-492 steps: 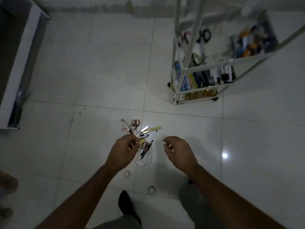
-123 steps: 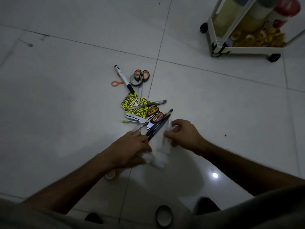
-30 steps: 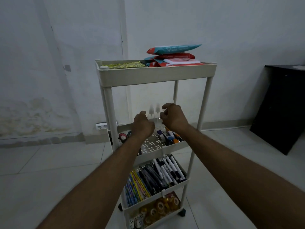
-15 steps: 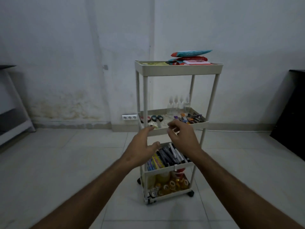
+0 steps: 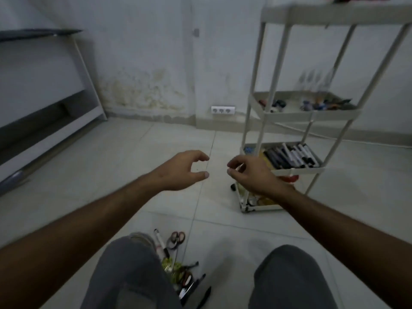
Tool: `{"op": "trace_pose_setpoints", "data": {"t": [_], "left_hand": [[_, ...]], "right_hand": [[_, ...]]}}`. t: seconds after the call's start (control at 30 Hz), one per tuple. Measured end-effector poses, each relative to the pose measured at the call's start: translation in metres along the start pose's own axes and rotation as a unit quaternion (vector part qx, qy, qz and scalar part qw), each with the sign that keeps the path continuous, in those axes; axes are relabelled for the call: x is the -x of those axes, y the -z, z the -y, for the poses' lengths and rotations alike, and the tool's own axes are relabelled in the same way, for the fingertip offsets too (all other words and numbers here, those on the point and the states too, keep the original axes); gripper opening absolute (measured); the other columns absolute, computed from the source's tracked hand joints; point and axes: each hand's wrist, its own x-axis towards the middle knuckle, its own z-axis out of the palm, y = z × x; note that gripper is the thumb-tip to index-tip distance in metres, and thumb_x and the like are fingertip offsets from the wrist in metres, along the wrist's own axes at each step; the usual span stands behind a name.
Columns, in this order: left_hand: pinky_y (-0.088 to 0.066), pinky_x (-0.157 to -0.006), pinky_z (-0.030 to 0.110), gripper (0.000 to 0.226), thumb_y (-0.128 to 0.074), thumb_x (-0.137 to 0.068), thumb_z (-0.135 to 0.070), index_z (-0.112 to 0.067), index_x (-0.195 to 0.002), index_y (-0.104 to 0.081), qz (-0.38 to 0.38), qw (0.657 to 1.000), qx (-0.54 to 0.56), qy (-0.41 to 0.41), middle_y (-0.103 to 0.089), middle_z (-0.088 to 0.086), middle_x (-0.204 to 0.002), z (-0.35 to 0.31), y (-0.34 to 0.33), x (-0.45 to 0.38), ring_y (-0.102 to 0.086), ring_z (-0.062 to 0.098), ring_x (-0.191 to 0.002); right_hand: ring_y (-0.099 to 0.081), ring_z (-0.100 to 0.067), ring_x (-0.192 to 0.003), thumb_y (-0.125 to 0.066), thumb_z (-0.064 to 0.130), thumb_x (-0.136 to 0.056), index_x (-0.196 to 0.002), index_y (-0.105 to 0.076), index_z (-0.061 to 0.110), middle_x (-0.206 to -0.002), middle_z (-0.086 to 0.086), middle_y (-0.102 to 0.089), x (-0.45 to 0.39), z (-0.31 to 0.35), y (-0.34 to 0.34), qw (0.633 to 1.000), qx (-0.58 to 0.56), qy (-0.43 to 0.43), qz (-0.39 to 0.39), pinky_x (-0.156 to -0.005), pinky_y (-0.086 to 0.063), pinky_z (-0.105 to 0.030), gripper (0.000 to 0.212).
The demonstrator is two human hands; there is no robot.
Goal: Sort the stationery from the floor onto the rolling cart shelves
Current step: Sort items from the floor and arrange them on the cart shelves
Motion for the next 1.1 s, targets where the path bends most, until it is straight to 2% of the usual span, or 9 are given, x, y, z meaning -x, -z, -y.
{"op": "trace_pose_setpoints", "data": {"t": [0.2,0.33,0.43,0.5,0.63,0.73,0.83,0.97,1.1], "left_hand": [[-0.048,-0.101,0.028,0.047,-0.069,-0.092,-0.041,-0.026,-0.135,-0.058,0.058,0.997,0.018,0.043,-0.059,-0.011,-0.135,0.101,-0.04,0.028,-0.053,0.004,-0.124],[-0.051,-0.096,0.027,0.039,-0.07,-0.092,-0.039,-0.029,-0.129,-0.061,0.098,0.991,0.053,0.074,-0.061,-0.017,-0.127,0.159,-0.092,0.057,-0.056,-0.001,-0.118],[-0.055,-0.079,0.022,0.029,-0.072,-0.091,-0.038,-0.032,-0.118,-0.066,0.113,0.988,0.072,0.081,-0.064,-0.022,-0.113,0.187,-0.135,0.08,-0.063,-0.005,-0.098],[-0.05,-0.068,0.017,0.021,-0.074,-0.09,-0.036,-0.033,-0.109,-0.068,0.122,0.986,0.078,0.081,-0.068,-0.018,-0.102,0.199,-0.163,0.095,-0.066,-0.002,-0.085],[-0.047,-0.061,0.015,0.013,-0.074,-0.088,-0.034,-0.03,-0.1,-0.07,0.14,0.983,0.088,0.082,-0.069,-0.01,-0.082,0.213,-0.218,0.129,-0.063,0.003,-0.069],[-0.045,-0.059,0.015,0.008,-0.076,-0.087,-0.031,-0.03,-0.093,-0.07,0.156,0.978,0.099,0.091,-0.067,-0.016,-0.077,0.218,-0.255,0.151,-0.063,0.004,-0.066],[-0.045,-0.058,0.016,0.007,-0.078,-0.087,-0.028,-0.025,-0.091,-0.072,0.154,0.972,0.124,0.127,-0.067,-0.009,-0.073,0.23,-0.28,0.173,-0.059,0.003,-0.062],[-0.044,-0.057,0.017,0.008,-0.077,-0.087,-0.021,-0.022,-0.084,-0.07,0.146,0.963,0.135,0.185,-0.065,-0.007,-0.072,0.245,-0.299,0.194,-0.055,0.001,-0.059],[-0.043,-0.059,0.01,0.012,-0.077,-0.085,-0.013,-0.018,-0.08,-0.068,0.137,0.957,0.135,0.215,-0.065,-0.006,-0.073,0.252,-0.323,0.2,-0.057,-0.003,-0.06]], "right_hand": [[-0.066,-0.004,-0.078,-0.069,0.035,-0.091,-0.103,-0.072,0.023,-0.096,0.015,-0.069,-0.01,-0.021,-0.103,0.991,0.007,0.004,0.134,-0.07,-0.055,-0.023,0.017],[-0.066,-0.002,-0.075,-0.069,0.035,-0.092,-0.102,-0.073,0.023,-0.093,0.017,-0.068,0.014,-0.044,-0.164,0.979,-0.013,-0.003,0.202,-0.063,-0.05,-0.013,0.017],[-0.063,0.003,-0.075,-0.068,0.031,-0.093,-0.101,-0.074,0.022,-0.091,0.017,-0.068,0.044,-0.06,-0.201,0.97,-0.027,0.006,0.241,-0.061,-0.045,-0.008,0.013],[-0.063,0.001,-0.076,-0.068,0.029,-0.093,-0.102,-0.074,0.021,-0.093,0.015,-0.069,0.067,-0.071,-0.224,0.964,-0.033,0.012,0.263,-0.063,-0.046,-0.009,0.013],[-0.065,-0.003,-0.075,-0.069,0.027,-0.092,-0.104,-0.074,0.02,-0.095,0.013,-0.07,0.119,-0.095,-0.261,0.951,-0.036,0.021,0.306,-0.065,-0.048,-0.012,0.015],[-0.064,-0.002,-0.076,-0.069,0.023,-0.092,-0.107,-0.075,0.017,-0.099,0.009,-0.071,0.161,-0.113,-0.283,0.95,-0.05,0.021,0.306,-0.07,-0.049,-0.013,0.018],[-0.058,0.0,-0.078,-0.069,0.023,-0.093,-0.113,-0.073,0.017,-0.107,0.003,-0.068,0.189,-0.128,-0.311,0.955,-0.047,0.015,0.291,-0.073,-0.045,-0.009,0.022],[-0.057,-0.018,-0.1,-0.062,0.025,-0.095,-0.12,-0.069,0.019,-0.113,-0.002,-0.063,0.213,-0.143,-0.343,0.956,-0.008,0.029,0.292,-0.088,-0.049,-0.037,0.027],[-0.05,-0.024,-0.096,-0.056,0.023,-0.097,-0.128,-0.065,0.021,-0.113,-0.004,-0.054,0.23,-0.151,-0.363,0.954,0.078,0.082,0.279,-0.078,-0.046,-0.038,0.032]]}}
